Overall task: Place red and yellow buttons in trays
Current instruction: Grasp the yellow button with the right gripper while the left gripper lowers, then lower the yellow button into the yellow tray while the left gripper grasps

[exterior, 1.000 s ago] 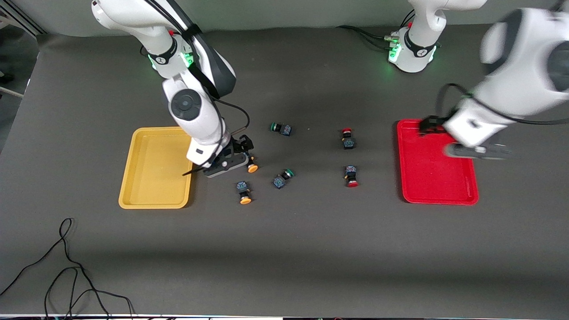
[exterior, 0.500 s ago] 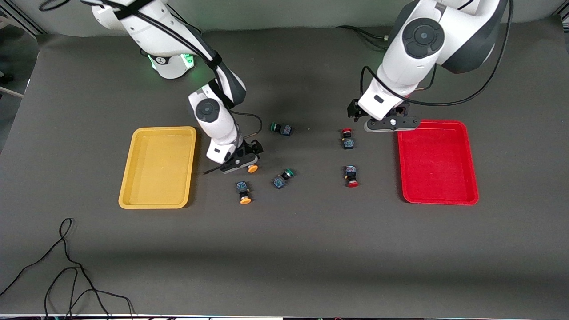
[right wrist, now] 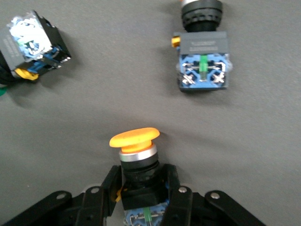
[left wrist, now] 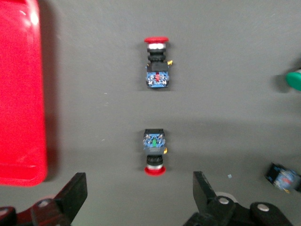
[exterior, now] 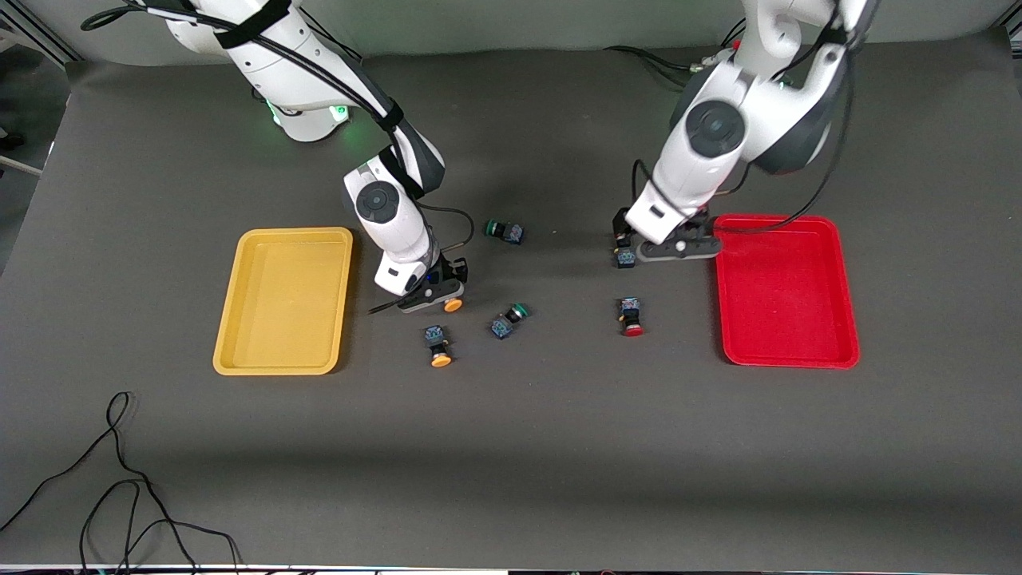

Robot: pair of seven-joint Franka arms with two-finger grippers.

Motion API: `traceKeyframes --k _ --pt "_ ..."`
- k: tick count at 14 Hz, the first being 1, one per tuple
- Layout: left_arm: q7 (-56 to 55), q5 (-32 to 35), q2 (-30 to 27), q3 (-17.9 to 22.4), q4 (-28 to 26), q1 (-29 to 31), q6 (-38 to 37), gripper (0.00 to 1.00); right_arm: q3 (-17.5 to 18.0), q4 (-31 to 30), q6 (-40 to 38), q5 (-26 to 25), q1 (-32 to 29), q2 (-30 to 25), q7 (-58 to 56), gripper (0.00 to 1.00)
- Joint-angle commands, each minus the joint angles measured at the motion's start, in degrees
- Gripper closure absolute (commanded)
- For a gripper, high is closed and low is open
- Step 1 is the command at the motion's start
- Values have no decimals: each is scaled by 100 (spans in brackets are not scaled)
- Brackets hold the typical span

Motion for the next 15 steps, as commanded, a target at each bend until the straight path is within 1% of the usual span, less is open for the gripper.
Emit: traceKeyframes --k 1,3,4,6,7,8,9,10,11,12,13,14,15 --pt "-341 101 781 54 28 -263 728 0 -109 -28 -819 -83 -144 -642 203 100" --pt "-341 136 1353 63 11 -332 1247 0 -144 -36 -1837 -83 -477 -1274 186 100" --pt "-341 145 1469 63 -7 -342 1345 0 -327 -71 -2294 -92 -558 -1556 107 100" --pt "-341 145 1479 63 -42 -359 1355 0 -959 -316 -2719 -92 -550 -1944 -216 100" --pt "-341 145 1531 63 -59 -377 1381 0 -1284 -535 -2799 -92 -550 -2024 -436 100" --pt "-341 145 1558 63 -77 -377 1407 0 -1652 -764 -2791 -92 -541 -2033 -613 100" --pt "-341 145 1584 63 -121 -368 1468 1 -1839 -888 -2791 -92 -541 -1955 -640 100" --pt "-341 145 1584 63 -138 -359 1512 7 -1919 -1002 -2722 -92 -558 -1763 -649 100" --pt "-341 145 1593 63 -156 -351 1522 19 -1981 -1073 -2547 -83 -558 -1587 -641 100" --pt "-341 145 1593 63 -156 -351 1522 38 -1990 -1126 -2493 -66 -558 -1542 -641 94" --pt "-341 145 1593 63 -156 -351 1522 54 -2042 -1118 -2492 -66 -585 -1550 -641 18" --pt "-341 145 1593 63 -174 -342 1522 66 -2156 -1083 -2501 -66 -594 -1602 -675 0" --pt "-332 145 1593 63 -183 -342 1522 70 -2157 -1004 -2545 -66 -594 -1655 -719 0"
